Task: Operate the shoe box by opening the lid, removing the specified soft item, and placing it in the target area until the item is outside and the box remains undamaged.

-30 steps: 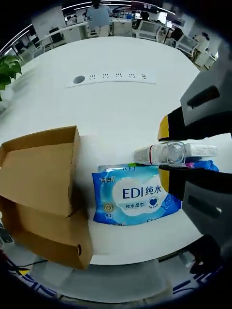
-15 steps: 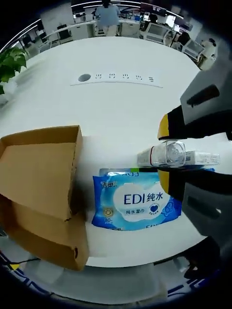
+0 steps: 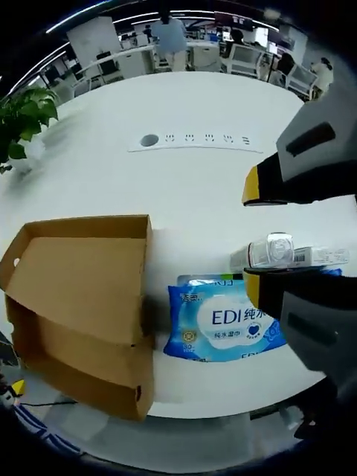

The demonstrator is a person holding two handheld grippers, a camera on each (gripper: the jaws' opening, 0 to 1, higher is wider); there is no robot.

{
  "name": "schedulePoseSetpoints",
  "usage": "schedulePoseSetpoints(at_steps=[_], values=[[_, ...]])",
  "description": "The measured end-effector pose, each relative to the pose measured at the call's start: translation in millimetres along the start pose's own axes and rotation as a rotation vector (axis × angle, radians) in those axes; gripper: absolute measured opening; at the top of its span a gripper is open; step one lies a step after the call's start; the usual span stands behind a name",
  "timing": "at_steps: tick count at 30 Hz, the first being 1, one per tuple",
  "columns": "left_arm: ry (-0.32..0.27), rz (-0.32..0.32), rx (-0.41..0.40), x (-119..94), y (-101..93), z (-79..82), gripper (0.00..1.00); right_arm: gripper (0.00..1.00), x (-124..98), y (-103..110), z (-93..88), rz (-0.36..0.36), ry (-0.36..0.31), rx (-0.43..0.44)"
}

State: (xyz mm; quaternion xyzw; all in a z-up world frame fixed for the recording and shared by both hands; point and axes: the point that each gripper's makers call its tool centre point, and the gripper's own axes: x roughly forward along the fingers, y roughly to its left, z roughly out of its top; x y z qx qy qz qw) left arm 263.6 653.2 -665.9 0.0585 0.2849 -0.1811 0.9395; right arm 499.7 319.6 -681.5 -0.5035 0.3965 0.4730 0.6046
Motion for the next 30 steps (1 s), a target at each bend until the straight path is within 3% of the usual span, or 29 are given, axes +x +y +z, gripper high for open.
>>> schedulePoseSetpoints(at_steps=[6, 12, 17, 21, 22, 30], values=[[0.061, 0.041, -0.021, 4.3, 5.1, -11.3, 0.36, 0.31, -0.7, -1.8, 26.4, 0.003, -0.071, 0.119], [0.103, 0.067, -0.114, 8.3, 8.5, -22.8, 0.32, 0.31, 4.1, -4.0, 42.1, 0.005, -0.108, 0.244], [0.111, 0.111, -0.19, 11.6, 13.8, -26.4, 0.26, 0.31, 12.1, -9.1, 50.9, 0.007, -0.132, 0.439], [0.095, 0.143, -0.321, 11.7, 20.5, -26.9, 0.2, 0.31, 22.8, -17.0, 57.6, 0.009, -0.163, 0.587], [0.1, 0.154, -0.313, 11.9, 23.7, -28.8, 0.18, 0.3, 23.5, -8.0, 59.8, 0.013, -0.171, 0.624], [0.151, 0.169, -0.339, 15.5, 25.2, -41.8, 0.09, 0.26, 47.5, 2.1, 61.3, 0.05, -0.157, 0.82]])
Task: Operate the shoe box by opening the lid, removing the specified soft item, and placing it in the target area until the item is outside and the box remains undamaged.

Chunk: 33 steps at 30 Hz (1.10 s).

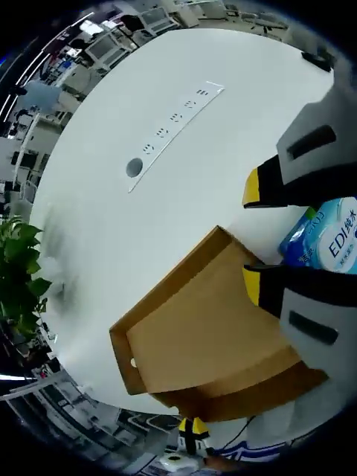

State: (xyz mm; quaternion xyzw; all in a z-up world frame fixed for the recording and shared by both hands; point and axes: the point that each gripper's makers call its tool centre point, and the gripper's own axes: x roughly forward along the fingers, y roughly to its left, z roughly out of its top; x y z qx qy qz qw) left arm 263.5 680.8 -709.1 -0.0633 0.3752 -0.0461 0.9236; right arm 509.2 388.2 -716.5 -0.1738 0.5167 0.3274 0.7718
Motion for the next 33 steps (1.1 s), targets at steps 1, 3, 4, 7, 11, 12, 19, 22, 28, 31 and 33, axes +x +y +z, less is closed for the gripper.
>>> schedulePoseSetpoints(at_steps=[1, 3, 4, 7, 11, 12, 19, 22, 28, 31, 33], values=[[0.009, 0.009, 0.011, 0.3, 0.9, -2.4, 0.08, 0.25, 4.4, 1.6, -3.8, -0.005, 0.011, 0.028], [0.011, 0.005, 0.024, 0.6, 0.9, -3.7, 0.08, 0.23, 12.3, 5.1, -7.4, 0.003, 0.018, 0.046], [0.012, 0.006, 0.022, 0.7, 1.3, -3.8, 0.08, 0.22, 14.1, 5.2, -8.0, 0.002, 0.02, 0.051], [0.017, 0.003, 0.008, 4.1, 4.3, -4.8, 0.06, 0.16, 24.4, 7.9, -14.2, -0.008, 0.034, 0.084], [0.034, -0.005, -0.007, 6.9, 7.5, -4.7, 0.06, 0.13, 31.6, 11.0, -15.1, -0.002, 0.038, 0.156], [0.037, -0.008, -0.011, 6.7, 7.2, -5.0, 0.05, 0.11, 32.5, 12.4, -16.1, -0.001, 0.042, 0.166], [0.04, -0.012, -0.015, 6.0, 6.2, -5.8, 0.05, 0.05, 35.4, 10.5, -10.8, -0.016, 0.047, 0.15], [0.041, -0.021, -0.019, 6.1, 6.2, -5.5, 0.05, 0.05, 31.6, 9.6, -9.0, -0.03, 0.038, 0.144], [0.056, -0.026, 0.002, 6.8, 4.8, -5.7, 0.06, 0.04, 15.2, 11.1, -5.4, -0.033, 0.001, 0.156], [0.063, -0.026, 0.013, 6.5, 4.2, -6.1, 0.06, 0.03, 9.3, 9.4, -1.1, -0.032, -0.019, 0.159], [0.067, -0.025, 0.021, 6.8, 4.3, -6.0, 0.06, 0.03, 4.3, 9.1, 0.9, -0.032, -0.033, 0.164]])
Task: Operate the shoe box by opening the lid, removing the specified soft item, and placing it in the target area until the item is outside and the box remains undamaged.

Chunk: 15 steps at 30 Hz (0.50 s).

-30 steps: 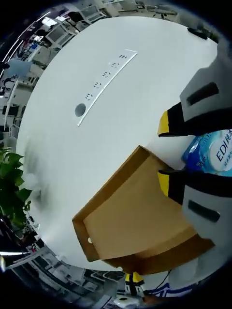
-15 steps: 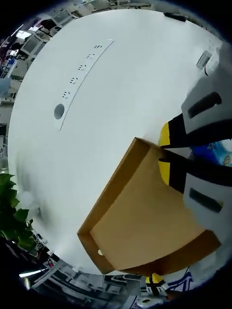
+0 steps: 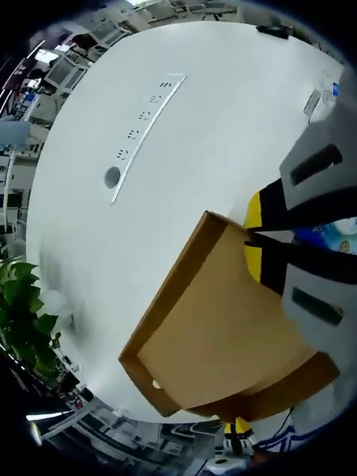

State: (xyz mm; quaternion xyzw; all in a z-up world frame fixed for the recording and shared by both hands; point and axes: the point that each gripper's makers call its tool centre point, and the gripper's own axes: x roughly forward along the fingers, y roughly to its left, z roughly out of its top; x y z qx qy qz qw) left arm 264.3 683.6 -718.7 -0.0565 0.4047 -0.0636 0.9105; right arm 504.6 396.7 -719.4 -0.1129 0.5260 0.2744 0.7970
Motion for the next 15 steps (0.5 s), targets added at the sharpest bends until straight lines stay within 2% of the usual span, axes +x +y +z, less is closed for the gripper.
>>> schedulePoseSetpoints(at_steps=[7, 15], values=[[0.005, -0.005, 0.008, 0.1, 0.9, 0.4, 0.06, 0.02, -16.0, 2.2, 5.2, -0.001, -0.044, -0.01], [0.005, -0.006, 0.015, -2.1, -2.5, 1.1, 0.06, 0.02, -46.0, 10.9, 18.1, -0.013, -0.143, -0.041]])
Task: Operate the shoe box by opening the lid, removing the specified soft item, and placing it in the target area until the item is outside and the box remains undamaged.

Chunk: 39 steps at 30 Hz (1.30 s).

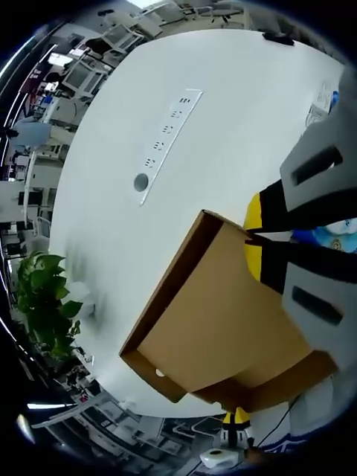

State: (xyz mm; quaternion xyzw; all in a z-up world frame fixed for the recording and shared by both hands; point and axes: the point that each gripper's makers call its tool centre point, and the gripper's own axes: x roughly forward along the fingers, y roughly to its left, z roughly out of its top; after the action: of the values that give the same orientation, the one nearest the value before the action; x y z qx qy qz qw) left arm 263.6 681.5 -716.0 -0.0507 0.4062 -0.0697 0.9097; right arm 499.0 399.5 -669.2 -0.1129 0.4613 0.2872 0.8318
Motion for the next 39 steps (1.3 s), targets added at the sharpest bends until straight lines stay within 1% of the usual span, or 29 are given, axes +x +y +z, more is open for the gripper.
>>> schedulePoseSetpoints(at_steps=[2, 11, 16, 22, 28, 34, 39], values=[[0.0, -0.001, 0.0, -0.3, -0.7, 0.2, 0.06, 0.01, -3.0, 0.5, 3.0, -0.001, -0.015, -0.004], [-0.004, -0.008, 0.001, -2.0, -3.0, 0.5, 0.06, 0.01, -39.7, 15.1, 7.6, -0.012, -0.124, -0.038], [-0.006, -0.013, 0.0, -1.9, -3.0, 0.6, 0.06, 0.01, -57.5, 23.9, 6.5, -0.017, -0.173, -0.066], [-0.006, -0.017, 0.002, -2.2, -4.1, 0.8, 0.07, 0.0, -73.6, 32.6, 3.9, -0.028, -0.229, -0.089], [-0.005, -0.021, 0.002, -2.4, -4.4, 0.9, 0.07, 0.0, -90.4, 44.1, -6.0, -0.034, -0.286, -0.097], [-0.006, -0.022, 0.004, -2.0, -3.7, 1.0, 0.07, 0.0, -104.5, 58.9, -19.2, -0.054, -0.333, -0.137], [-0.005, -0.02, 0.012, -2.0, -3.4, 1.2, 0.07, 0.0, -113.1, 67.7, -30.9, -0.05, -0.36, -0.123]])
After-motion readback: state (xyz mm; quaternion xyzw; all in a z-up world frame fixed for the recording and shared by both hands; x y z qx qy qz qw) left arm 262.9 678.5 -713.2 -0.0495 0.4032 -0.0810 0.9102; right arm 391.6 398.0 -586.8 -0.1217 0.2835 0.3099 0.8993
